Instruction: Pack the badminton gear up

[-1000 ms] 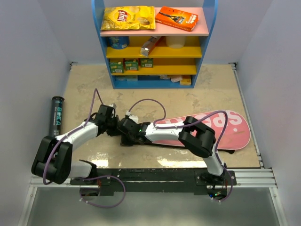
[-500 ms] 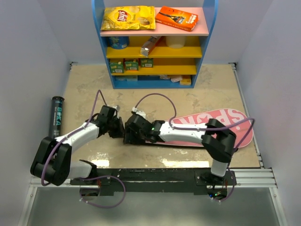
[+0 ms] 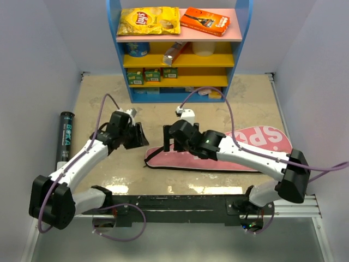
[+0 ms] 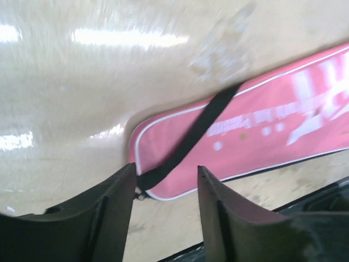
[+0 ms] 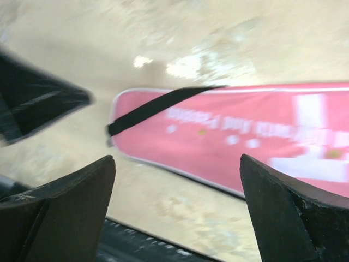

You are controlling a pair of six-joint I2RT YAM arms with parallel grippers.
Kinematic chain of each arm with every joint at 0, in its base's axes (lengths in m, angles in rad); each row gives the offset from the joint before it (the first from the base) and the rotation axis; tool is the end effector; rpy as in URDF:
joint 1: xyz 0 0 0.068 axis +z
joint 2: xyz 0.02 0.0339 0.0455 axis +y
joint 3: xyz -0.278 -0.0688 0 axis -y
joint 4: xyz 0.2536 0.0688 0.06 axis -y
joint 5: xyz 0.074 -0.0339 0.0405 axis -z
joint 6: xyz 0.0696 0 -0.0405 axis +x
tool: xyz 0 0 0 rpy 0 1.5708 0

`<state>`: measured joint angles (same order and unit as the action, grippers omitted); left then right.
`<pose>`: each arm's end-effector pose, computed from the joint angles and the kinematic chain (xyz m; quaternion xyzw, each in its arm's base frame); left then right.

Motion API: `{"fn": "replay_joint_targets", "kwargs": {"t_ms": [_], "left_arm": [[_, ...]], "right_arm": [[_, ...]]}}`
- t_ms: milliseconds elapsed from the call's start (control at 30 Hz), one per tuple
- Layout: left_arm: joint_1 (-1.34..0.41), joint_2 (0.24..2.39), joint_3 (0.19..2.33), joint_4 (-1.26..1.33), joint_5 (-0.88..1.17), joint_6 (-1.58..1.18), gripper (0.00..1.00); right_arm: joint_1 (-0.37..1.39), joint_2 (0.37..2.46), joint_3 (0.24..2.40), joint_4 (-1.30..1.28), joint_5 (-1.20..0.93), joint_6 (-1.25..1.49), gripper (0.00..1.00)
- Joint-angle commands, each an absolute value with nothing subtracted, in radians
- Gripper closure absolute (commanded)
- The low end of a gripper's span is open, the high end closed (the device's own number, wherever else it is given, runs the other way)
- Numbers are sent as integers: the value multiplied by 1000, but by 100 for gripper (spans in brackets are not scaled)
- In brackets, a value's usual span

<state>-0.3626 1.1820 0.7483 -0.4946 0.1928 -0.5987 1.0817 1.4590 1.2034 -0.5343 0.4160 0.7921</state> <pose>0.2339 -0.1030 0.2047 -0.0811 0.9414 -0.2263 0.2364 0.1876 0.2926 0.2859 -0.0528 0.9067 0.1869 0.3744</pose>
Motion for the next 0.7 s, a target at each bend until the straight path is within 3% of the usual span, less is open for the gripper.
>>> {"fn": "replay_joint_targets", "kwargs": {"t_ms": [0, 167, 200, 233, 667], "left_arm": [[-367, 1114, 897, -537, 146, -540, 43], [-367, 1051, 999, -568, 28, -505, 35], [-367, 1020, 996, -546, 20, -506, 27], [-367, 991, 991, -502, 3, -505, 0], [-365, 856, 1037, -408, -232, -356, 0]], "right_arm": [[936, 1344, 1165, -606, 522, 663, 1], [695, 1247, 1153, -566, 373, 479, 1], [683, 1224, 1172, -560, 383, 459, 1], [678, 1209, 1184, -558, 408, 439, 1], [676, 1171, 1341, -577, 500, 427, 1]]}}
